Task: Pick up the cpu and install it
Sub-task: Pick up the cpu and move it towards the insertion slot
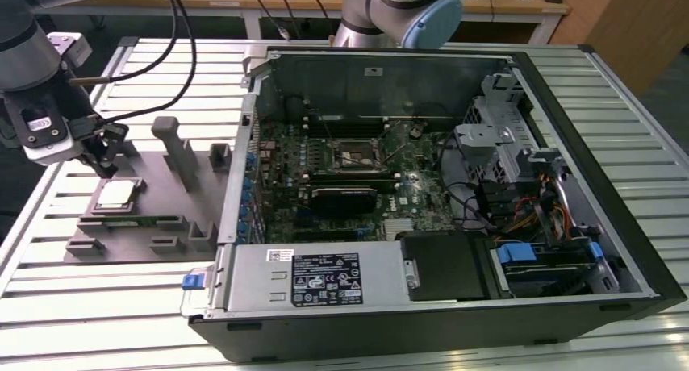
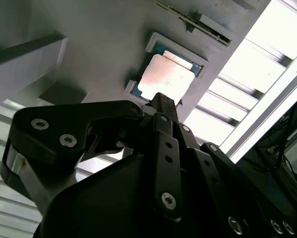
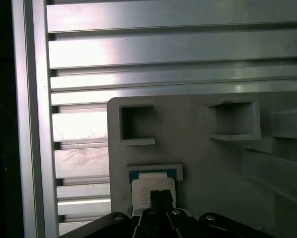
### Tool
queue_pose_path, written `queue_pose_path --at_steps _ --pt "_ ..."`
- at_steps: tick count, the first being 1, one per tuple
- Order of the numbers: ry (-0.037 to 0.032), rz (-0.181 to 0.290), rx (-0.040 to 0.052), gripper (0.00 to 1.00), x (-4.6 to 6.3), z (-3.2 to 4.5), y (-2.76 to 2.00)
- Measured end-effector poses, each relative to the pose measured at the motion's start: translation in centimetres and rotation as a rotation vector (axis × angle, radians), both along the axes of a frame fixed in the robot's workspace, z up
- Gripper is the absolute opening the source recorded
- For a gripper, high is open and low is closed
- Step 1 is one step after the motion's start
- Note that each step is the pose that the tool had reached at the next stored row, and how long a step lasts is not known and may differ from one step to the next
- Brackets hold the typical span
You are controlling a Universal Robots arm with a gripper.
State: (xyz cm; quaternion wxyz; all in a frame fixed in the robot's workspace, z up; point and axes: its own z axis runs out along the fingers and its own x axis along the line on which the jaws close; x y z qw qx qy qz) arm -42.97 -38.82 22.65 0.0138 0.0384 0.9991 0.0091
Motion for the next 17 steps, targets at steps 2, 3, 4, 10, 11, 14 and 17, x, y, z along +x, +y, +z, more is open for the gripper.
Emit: queue_pose_path --at_steps 2,3,4,10,11,14,17 --pt "0.0000 0.000 -0.0021 0.11 0.0 -0.15 0.00" --pt "0.0000 0.000 -0.0032 0.11 0.0 -0.23 0.00" --pt "0.0000 0.000 -0.0044 0.11 0.0 -0.30 0.00" --pt "0.0000 0.000 -0.0127 0.11 -0.1 -0.72 0.00" --pt "0.0000 0.000 -0.0143 0.11 -0.1 -0.78 0.00" --pt "0.0000 0.000 -0.0189 0.11 -0.1 -0.95 0.00" --pt "0.0001 0.000 -0.0222 0.11 -0.1 -1.09 0.00"
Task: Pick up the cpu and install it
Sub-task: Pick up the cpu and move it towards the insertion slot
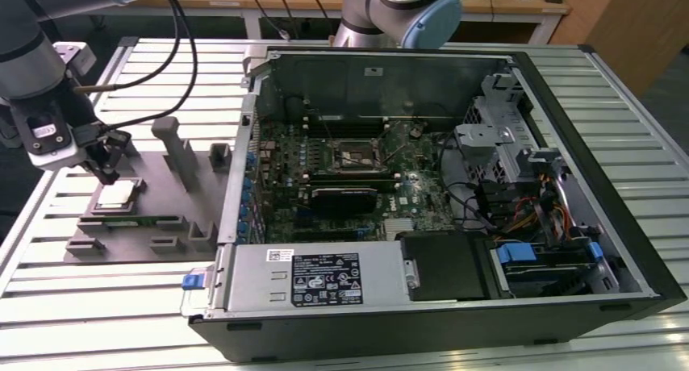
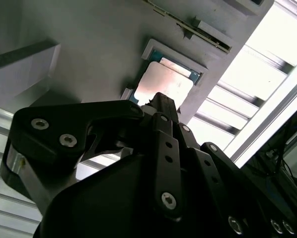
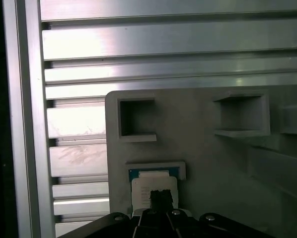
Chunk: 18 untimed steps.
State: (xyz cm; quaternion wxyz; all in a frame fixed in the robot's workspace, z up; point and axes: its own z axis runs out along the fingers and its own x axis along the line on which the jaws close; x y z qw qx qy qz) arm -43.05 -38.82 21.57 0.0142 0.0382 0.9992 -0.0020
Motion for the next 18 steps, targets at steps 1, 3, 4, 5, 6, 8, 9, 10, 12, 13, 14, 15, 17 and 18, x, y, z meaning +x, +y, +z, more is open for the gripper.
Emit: queue_pose_path --at_steps 1,3,4,5,6,8,9,10,12,13,14,15,17,18 --pt "0.0000 0.000 -0.0008 0.11 0.0 -0.04 0.00" --pt "0.0000 0.000 -0.0023 0.11 0.0 -0.13 0.00" --pt "0.0000 0.000 -0.0031 0.11 0.0 -0.18 0.00" --pt "0.0000 0.000 -0.0038 0.11 0.0 -0.21 0.00" --pt "0.0000 0.000 -0.0048 0.11 0.0 -0.24 0.00" --pt "-0.0002 0.000 -0.0067 0.11 0.0 -0.35 0.00" --pt "-0.0001 0.000 -0.0080 0.11 0.0 -0.40 0.00" --pt "-0.0001 0.000 -0.0090 0.11 0.0 -0.45 0.00" --pt "-0.0001 0.000 -0.0106 0.11 0.0 -0.58 0.00" --pt "-0.0001 0.000 -0.0111 0.11 0.0 -0.66 0.00" --pt "0.0000 0.000 -0.0116 0.11 0.0 -0.74 0.00" --pt "0.0000 0.000 -0.0119 0.11 0.0 -0.83 0.00" --pt "0.0001 0.000 -0.0123 0.11 -0.1 -1.02 0.00" --pt "0.0000 0.000 -0.0124 0.11 -0.1 -1.11 0.00"
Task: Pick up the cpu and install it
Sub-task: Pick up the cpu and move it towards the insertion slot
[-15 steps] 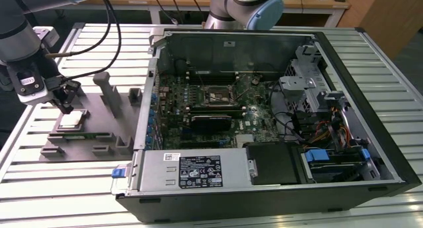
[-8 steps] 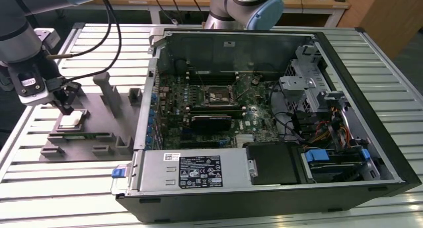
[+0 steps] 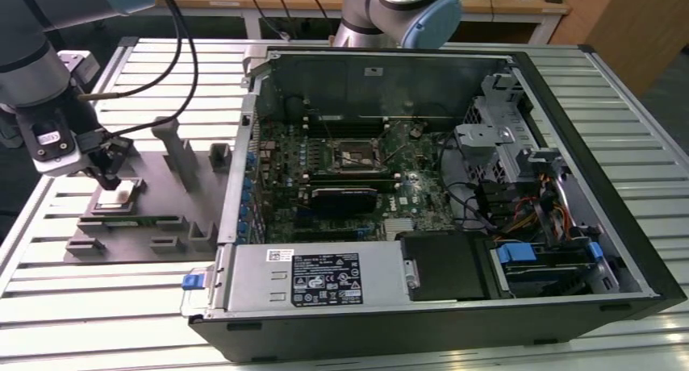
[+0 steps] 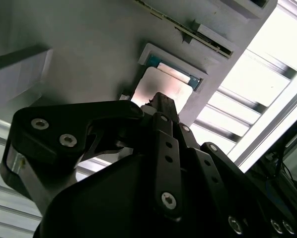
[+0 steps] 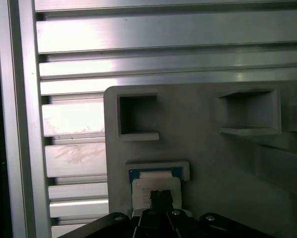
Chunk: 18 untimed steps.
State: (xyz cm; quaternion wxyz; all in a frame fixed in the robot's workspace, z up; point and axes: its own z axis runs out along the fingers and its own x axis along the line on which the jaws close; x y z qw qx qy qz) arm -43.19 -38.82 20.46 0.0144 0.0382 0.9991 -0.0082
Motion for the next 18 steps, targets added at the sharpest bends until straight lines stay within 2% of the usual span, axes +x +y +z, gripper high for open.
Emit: queue_pose_path --at_steps 18 --pt "0.0001 0.009 -0.0045 0.11 -0.22 -0.82 -0.05"
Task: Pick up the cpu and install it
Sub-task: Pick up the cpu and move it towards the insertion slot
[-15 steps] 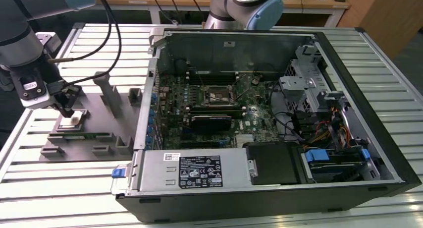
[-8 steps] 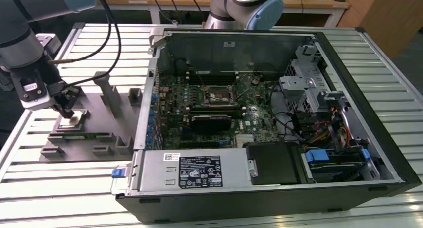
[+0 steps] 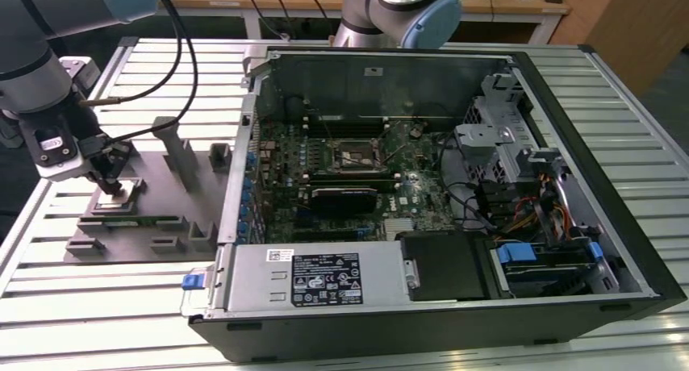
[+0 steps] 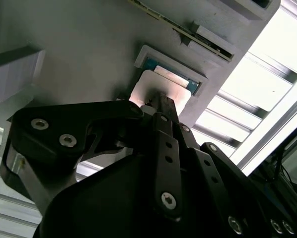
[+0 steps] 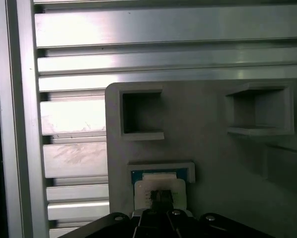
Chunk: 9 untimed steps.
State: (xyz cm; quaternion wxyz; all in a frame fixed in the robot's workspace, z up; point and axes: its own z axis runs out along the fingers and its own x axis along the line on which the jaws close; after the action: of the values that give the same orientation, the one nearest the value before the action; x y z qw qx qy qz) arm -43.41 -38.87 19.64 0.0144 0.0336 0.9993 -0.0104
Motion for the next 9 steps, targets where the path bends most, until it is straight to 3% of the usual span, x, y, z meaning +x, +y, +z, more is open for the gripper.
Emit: queue_pose_path --at_steps 6,9 --pt "-0.0003 0.000 0.0002 0.11 0.00 -0.02 0.00" --pt "-0.0002 0.001 0.0001 0.23 0.00 -0.01 0.00"
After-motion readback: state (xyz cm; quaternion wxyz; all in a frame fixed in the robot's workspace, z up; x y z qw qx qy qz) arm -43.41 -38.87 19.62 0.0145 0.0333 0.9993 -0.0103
